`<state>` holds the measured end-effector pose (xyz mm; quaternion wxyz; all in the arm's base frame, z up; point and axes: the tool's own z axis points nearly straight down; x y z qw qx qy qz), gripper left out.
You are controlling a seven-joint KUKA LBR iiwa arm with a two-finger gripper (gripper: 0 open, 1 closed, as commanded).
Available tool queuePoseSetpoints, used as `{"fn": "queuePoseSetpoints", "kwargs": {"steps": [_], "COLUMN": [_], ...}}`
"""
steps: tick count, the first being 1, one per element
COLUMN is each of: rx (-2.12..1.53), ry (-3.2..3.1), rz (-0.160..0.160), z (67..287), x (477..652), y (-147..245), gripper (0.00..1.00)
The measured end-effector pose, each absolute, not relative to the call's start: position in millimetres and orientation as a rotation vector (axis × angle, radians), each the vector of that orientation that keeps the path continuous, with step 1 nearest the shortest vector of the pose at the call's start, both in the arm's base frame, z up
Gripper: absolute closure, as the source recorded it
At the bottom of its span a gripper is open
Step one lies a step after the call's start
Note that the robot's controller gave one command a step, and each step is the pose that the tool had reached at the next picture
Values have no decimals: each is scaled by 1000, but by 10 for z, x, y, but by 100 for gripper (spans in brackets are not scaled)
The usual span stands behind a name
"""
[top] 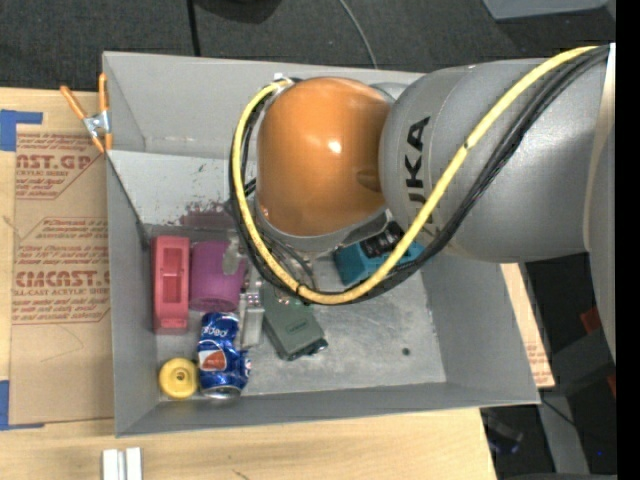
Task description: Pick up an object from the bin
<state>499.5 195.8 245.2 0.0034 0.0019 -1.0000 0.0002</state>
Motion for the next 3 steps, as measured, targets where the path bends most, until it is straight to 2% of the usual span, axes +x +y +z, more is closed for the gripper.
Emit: {"fn": "queuePoseSetpoints", "kwargs": {"steps": [1, 2, 3], "rx": [1, 209, 682], "ry": [-3143, -3137, -3069], "rz": [-3, -2, -3], "z": [2496, 2079, 1693], "x": [5014, 5000, 4873], "y": [1945, 1985, 2075], "gripper": [0, 0, 0]}}
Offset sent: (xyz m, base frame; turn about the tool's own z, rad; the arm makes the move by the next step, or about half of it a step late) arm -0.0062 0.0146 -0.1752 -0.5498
